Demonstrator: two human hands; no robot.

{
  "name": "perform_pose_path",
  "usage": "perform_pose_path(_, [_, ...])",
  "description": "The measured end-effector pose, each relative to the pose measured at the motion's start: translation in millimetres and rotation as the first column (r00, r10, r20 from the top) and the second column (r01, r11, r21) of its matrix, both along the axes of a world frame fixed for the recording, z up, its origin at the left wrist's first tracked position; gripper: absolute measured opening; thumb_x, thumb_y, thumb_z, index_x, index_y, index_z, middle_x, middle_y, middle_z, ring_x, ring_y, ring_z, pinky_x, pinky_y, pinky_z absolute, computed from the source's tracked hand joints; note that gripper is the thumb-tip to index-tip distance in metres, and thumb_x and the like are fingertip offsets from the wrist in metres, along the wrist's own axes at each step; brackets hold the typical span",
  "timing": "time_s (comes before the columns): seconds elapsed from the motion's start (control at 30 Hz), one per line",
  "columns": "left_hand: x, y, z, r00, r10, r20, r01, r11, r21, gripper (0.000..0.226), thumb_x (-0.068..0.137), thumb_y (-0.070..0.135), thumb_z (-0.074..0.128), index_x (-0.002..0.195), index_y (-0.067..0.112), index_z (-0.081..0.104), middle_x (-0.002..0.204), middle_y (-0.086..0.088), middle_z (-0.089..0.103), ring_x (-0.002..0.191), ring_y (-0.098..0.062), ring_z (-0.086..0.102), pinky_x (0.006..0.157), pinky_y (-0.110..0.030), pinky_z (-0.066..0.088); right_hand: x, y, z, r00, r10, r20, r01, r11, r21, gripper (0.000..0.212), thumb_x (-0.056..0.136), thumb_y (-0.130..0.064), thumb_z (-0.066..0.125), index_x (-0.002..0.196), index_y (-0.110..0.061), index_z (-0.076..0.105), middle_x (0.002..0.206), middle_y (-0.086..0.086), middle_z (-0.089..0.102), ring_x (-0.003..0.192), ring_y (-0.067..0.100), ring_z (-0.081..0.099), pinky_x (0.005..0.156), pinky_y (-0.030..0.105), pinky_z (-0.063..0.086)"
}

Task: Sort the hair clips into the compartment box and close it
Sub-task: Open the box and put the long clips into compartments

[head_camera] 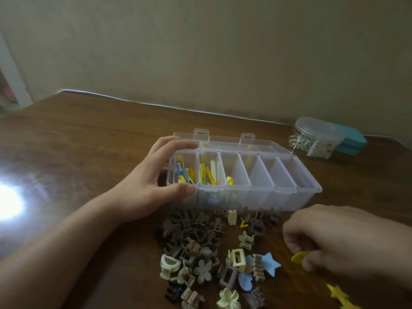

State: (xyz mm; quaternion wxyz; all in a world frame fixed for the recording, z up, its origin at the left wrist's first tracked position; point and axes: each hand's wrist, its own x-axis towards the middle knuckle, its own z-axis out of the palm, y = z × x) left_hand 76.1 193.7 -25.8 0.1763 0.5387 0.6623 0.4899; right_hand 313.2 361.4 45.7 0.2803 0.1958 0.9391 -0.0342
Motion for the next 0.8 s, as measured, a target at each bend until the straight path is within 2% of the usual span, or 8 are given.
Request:
perform_pose_path(0.1, [0, 0, 0, 1.000, 0.000, 0.004, 0.000, 1.000, -0.003, 0.073, 0.064, 0.061, 0.064, 0.133, 0.047, 0.046, 0.140, 0.027, 0.035, 0.128, 0.001, 0.046, 0.097, -0.030, 0.053, 2, 4, 2, 0.981, 0.088, -0.173, -0.102, 0.992, -0.072, 0.015, 0.083, -0.048, 0.066, 0.092, -0.044, 0.054, 0.093, -0.020, 0.056, 0.088, 0.003, 0.054, 0.077, 0.027, 0.050])
perform_pose_path(0.17, [0, 0, 1, 1.000, 0.000, 0.002, 0.000, 1.000, -0.007, 0.074, 0.064, 0.061, 0.064, 0.133, 0.047, 0.046, 0.139, 0.029, 0.035, 0.127, 0.004, 0.046, 0.098, -0.030, 0.053, 2, 2, 6, 0.895, 0.079, -0.438, -0.174, 0.968, -0.181, 0.015, 0.079, -0.052, 0.064, 0.091, -0.048, 0.056, 0.093, -0.021, 0.059, 0.084, 0.004, 0.057, 0.070, 0.021, 0.050])
perform_pose_path(0.27, [-1, 0, 0, 1.000, 0.005, -0.007, -0.005, 1.000, -0.007, 0.074, 0.065, 0.061, 0.064, 0.135, 0.045, 0.046, 0.142, 0.026, 0.034, 0.130, 0.002, 0.044, 0.102, -0.034, 0.051, -5, -11, 5, 0.512, -0.208, -0.833, -0.338, 0.843, -0.418, 0.015, 0.074, -0.043, 0.071, 0.087, -0.039, 0.065, 0.084, -0.007, 0.067, 0.070, 0.013, 0.064, 0.058, 0.021, 0.055])
perform_pose_path(0.33, [-1, 0, -1, 1.000, 0.002, -0.009, -0.003, 1.000, -0.009, 0.075, 0.066, 0.062, 0.064, 0.136, 0.044, 0.046, 0.144, 0.023, 0.033, 0.133, -0.001, 0.041, 0.104, -0.037, 0.050, -13, -19, -6, 0.271, -0.420, -0.866, -0.433, 0.750, -0.500, 0.019, 0.075, -0.023, 0.075, 0.091, -0.026, 0.066, 0.080, 0.004, 0.068, 0.063, 0.018, 0.067, 0.054, 0.028, 0.057])
perform_pose_path(0.4, [-1, 0, -1, 1.000, -0.002, -0.004, 0.002, 1.000, -0.010, 0.075, 0.066, 0.062, 0.064, 0.136, 0.045, 0.045, 0.144, 0.023, 0.033, 0.133, -0.001, 0.041, 0.105, -0.037, 0.049, -21, -23, -18, 0.133, -0.461, -0.878, -0.442, 0.765, -0.469, 0.016, 0.077, -0.008, 0.070, 0.091, -0.013, 0.065, 0.079, 0.007, 0.070, 0.065, 0.020, 0.071, 0.057, 0.029, 0.059])
perform_pose_path(0.53, [-1, 0, 0, 1.000, -0.003, -0.010, 0.003, 1.000, -0.010, 0.073, 0.065, 0.062, 0.064, 0.134, 0.047, 0.045, 0.142, 0.025, 0.033, 0.132, 0.000, 0.042, 0.104, -0.037, 0.050, -31, -21, -32, 0.035, -0.177, -0.984, -0.276, 0.944, -0.180, 0.012, 0.080, -0.010, 0.070, 0.091, -0.013, 0.071, 0.086, -0.006, 0.073, 0.083, 0.007, 0.071, 0.071, 0.023, 0.058])
perform_pose_path(0.63, [-1, 0, -1, 1.000, -0.003, -0.007, 0.003, 1.000, -0.008, 0.074, 0.065, 0.063, 0.064, 0.134, 0.047, 0.045, 0.141, 0.026, 0.033, 0.131, 0.000, 0.043, 0.103, -0.036, 0.050, -40, -17, -39, 0.062, 0.087, -0.994, -0.178, 0.981, 0.075, 0.010, 0.080, -0.012, 0.072, 0.090, -0.013, 0.073, 0.086, -0.006, 0.071, 0.084, 0.004, 0.065, 0.074, 0.020, 0.053])
perform_pose_path(0.8, [-2, 0, -1, 1.000, -0.004, -0.030, 0.004, 1.000, 0.001, 0.071, 0.066, 0.063, 0.064, 0.133, 0.049, 0.044, 0.141, 0.025, 0.034, 0.129, 0.002, 0.044, 0.102, -0.031, 0.050, -47, -9, -42, 0.134, 0.118, -0.984, -0.131, 0.986, 0.101, 0.011, 0.078, -0.011, 0.074, 0.088, -0.014, 0.072, 0.081, -0.008, 0.067, 0.078, -0.007, 0.053, 0.072, 0.007, 0.043])
